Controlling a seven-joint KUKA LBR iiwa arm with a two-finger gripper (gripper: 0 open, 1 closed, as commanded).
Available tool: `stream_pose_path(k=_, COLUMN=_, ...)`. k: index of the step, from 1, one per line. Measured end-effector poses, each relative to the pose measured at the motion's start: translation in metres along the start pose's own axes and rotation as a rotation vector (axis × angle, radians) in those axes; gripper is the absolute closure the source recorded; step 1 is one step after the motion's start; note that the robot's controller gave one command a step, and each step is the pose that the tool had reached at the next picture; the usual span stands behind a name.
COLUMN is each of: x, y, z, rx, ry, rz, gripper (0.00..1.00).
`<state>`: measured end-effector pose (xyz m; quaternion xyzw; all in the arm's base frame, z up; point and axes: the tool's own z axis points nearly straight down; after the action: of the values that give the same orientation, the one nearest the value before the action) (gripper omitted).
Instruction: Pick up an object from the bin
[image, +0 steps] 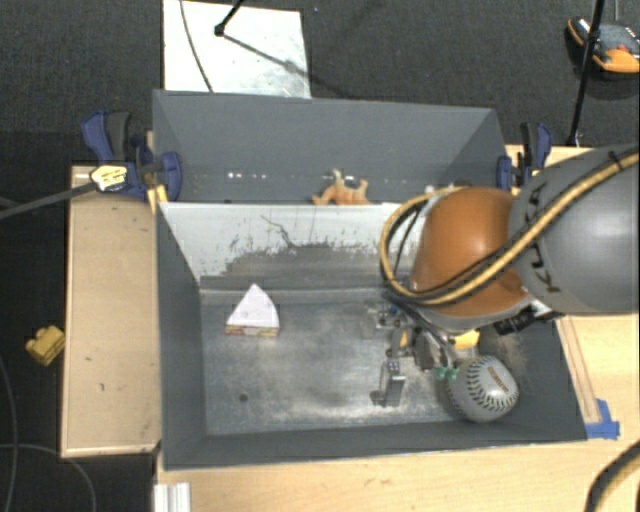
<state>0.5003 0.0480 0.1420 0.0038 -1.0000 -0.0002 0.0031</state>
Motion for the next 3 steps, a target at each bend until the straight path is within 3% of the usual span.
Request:
stream_pose_path(k=1, x=-0.002, y=0.000, z=-0.004, rx=0.000, ry=-0.008, rz=0.002, gripper=0.00)
stream_pose_path(k=2, x=-0.041, y=-0.085, z=0.046, rx=0.001, ry=-0.013, rz=-0.066, gripper=0.00)
stream_pose_path(k=3, x=-0.054, y=-0.108, z=0.019, rx=-0.001, ry=-0.008, rz=0.229, gripper=0.00)
